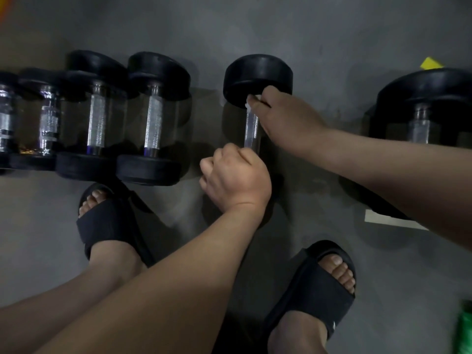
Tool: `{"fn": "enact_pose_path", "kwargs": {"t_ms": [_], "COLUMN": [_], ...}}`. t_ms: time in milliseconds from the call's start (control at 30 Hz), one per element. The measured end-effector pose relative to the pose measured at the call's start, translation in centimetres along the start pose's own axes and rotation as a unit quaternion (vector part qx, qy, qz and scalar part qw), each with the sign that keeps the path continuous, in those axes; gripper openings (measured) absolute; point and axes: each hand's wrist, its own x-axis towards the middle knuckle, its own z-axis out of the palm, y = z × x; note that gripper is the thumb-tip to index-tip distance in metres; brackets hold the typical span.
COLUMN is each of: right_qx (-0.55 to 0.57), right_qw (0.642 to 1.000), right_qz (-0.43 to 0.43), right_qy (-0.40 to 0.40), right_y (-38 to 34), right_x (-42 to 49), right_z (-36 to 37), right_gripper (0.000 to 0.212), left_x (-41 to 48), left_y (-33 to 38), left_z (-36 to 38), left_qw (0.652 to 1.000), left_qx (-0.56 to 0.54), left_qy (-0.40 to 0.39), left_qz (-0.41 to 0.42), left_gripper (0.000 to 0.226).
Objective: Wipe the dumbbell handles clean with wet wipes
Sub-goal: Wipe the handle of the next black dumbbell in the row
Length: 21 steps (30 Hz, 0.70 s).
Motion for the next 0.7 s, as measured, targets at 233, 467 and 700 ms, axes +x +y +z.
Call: {"fn": "enact_pose_path", "kwargs": {"t_ms": [233, 467, 700], "right_qx": [0.030, 0.166, 0.188], "right_qw": [1.000, 0.983, 0.978], "right_qz": [0.003, 0.064, -0.060], "right_qy": [-0.005, 0.052, 0.060], "right_y": [1.1, 0.4, -0.3], "right_x": [-0.9, -1.3, -3.1], "right_z": [1.0, 1.1, 2.3], "right_gripper": [0.045, 0.034, 0.027], "left_x": [-0.1, 2.8, 4.0], "left_y": [0.2, -1.5, -1.7], "left_z": [-0.1, -1.4, -1.1], "left_qw": [1.000, 0.991, 0.993], "left_qx": [-0.003, -0.131, -0.096], "left_qy": [-0.010, -0.023, -0.037], "left_qz": [-0.005, -0.033, -0.064], "left_gripper": [0.029, 0.034, 0.029]}}
